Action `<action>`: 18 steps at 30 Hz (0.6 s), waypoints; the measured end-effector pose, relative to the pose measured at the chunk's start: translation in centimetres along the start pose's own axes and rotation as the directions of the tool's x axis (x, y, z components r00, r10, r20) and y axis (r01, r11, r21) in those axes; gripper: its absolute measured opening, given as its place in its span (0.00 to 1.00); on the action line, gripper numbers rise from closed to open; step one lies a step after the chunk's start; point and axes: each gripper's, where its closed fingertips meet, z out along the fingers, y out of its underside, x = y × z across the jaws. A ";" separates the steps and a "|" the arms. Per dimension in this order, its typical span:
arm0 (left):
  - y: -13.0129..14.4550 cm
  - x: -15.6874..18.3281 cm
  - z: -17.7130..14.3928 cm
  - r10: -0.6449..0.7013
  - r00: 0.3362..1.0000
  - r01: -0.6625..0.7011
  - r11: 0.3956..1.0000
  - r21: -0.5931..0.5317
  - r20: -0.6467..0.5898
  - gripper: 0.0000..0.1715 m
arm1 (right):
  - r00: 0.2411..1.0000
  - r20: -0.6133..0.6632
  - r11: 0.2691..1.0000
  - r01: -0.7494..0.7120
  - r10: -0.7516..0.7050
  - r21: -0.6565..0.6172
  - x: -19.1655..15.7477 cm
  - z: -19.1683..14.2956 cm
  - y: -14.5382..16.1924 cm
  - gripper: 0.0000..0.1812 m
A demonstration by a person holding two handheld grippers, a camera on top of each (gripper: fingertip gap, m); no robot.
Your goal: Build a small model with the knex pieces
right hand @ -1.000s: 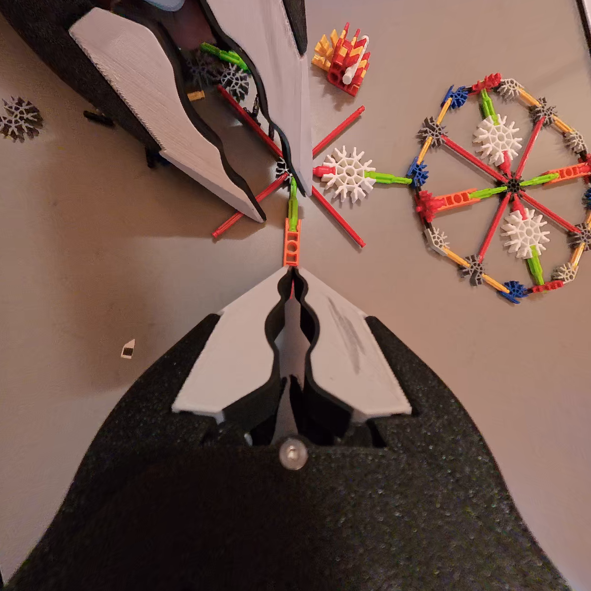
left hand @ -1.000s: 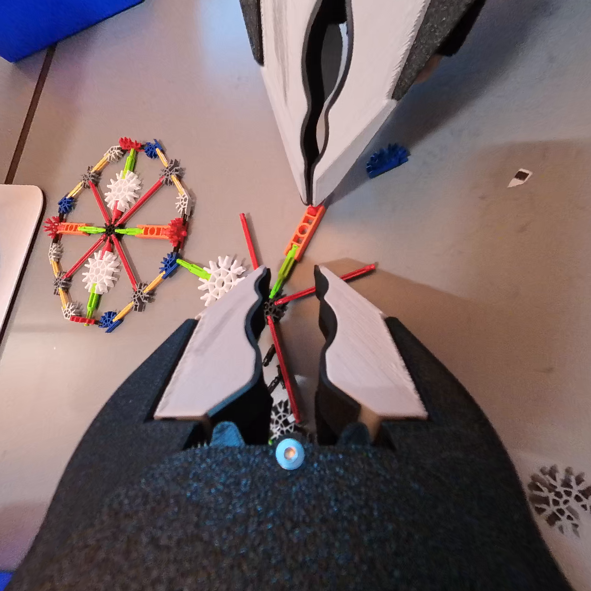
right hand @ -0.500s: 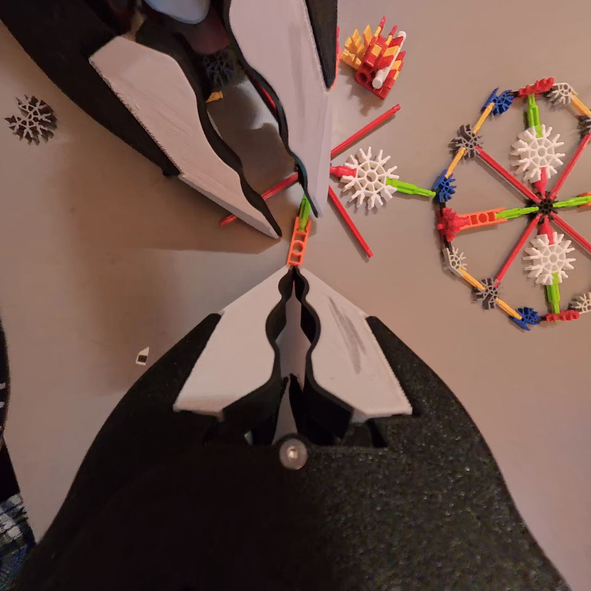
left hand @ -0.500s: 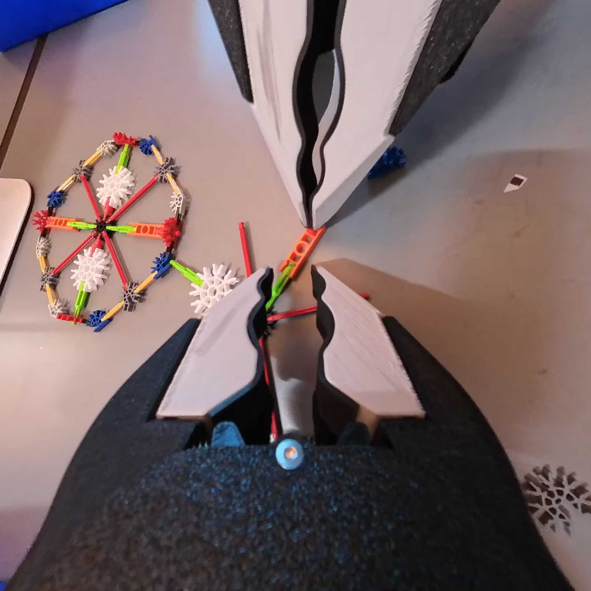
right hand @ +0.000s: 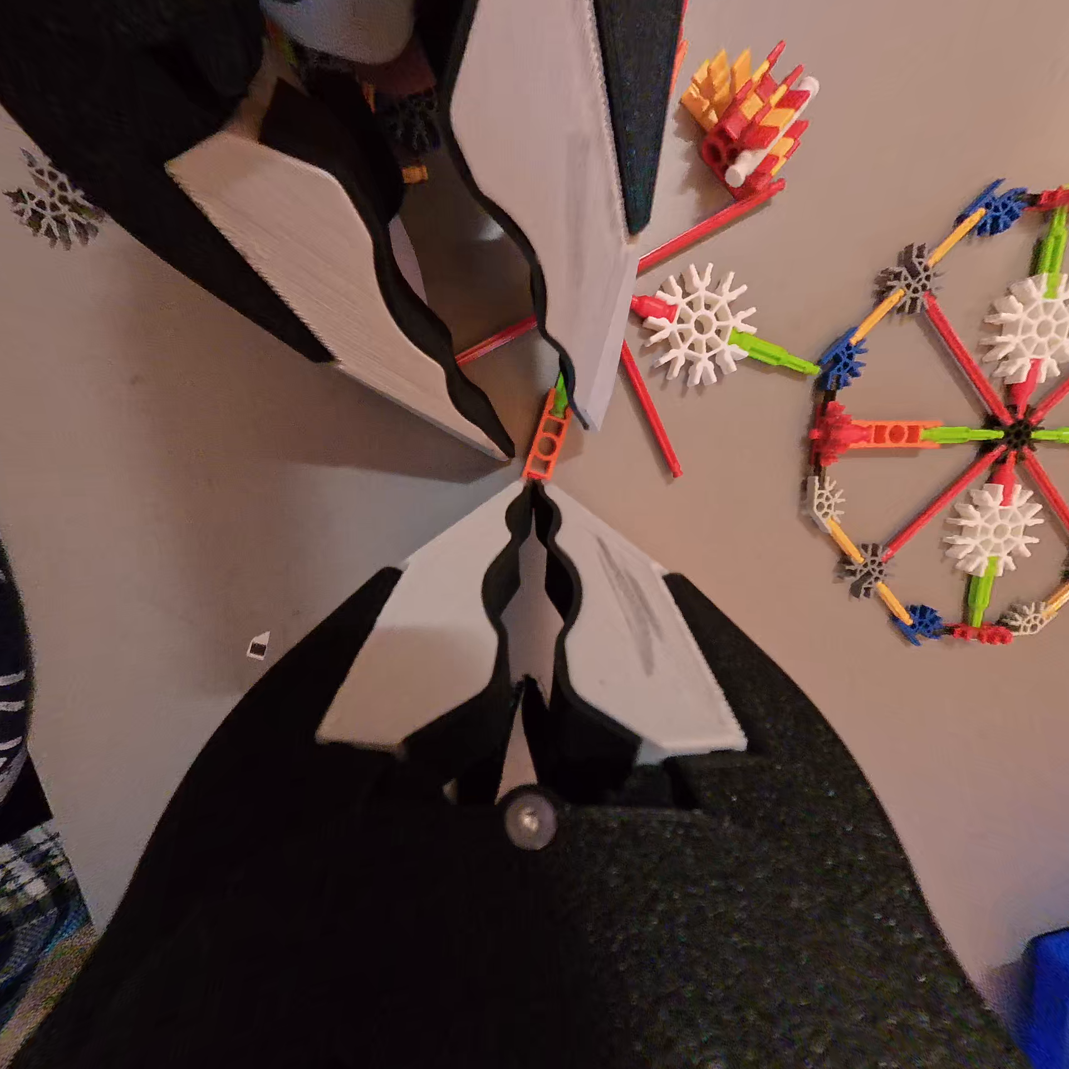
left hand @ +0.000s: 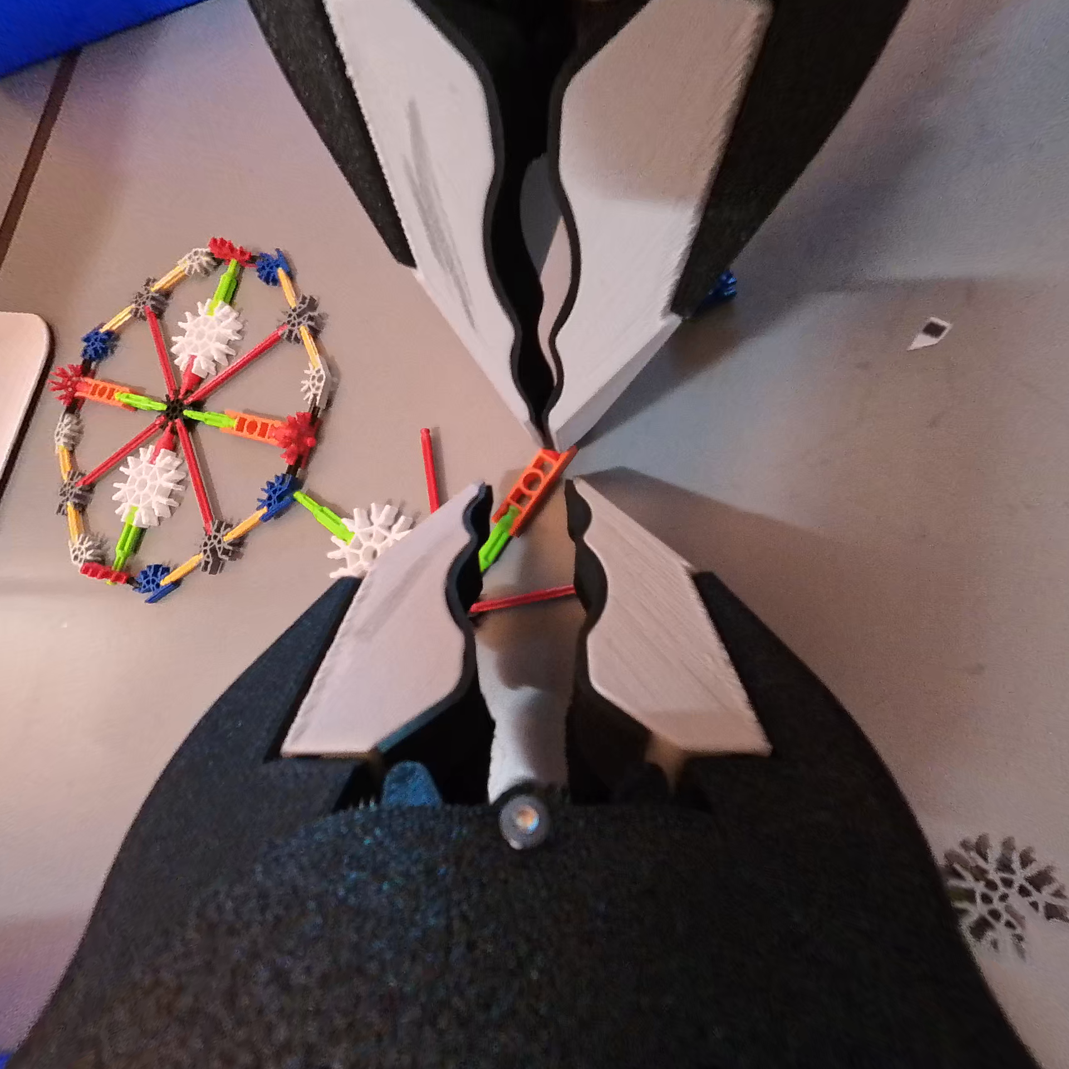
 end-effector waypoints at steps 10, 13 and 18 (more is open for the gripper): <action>1.8 -0.4 -1.7 -0.010 1.000 0.008 0.998 -0.066 -0.019 0.21 | 0.999 0.037 0.997 0.035 -0.033 -0.068 0.1 0.2 -0.1 0.00; 2.2 -0.4 -2.0 -0.012 1.000 0.010 0.997 -0.076 -0.024 0.22 | 0.999 0.037 0.996 0.042 -0.039 -0.084 0.1 0.2 -0.2 0.00; 2.3 -0.5 -2.4 -0.018 0.999 0.016 0.998 -0.069 -0.030 0.21 | 0.998 0.053 0.993 0.046 -0.040 -0.112 0.1 0.3 -0.3 0.00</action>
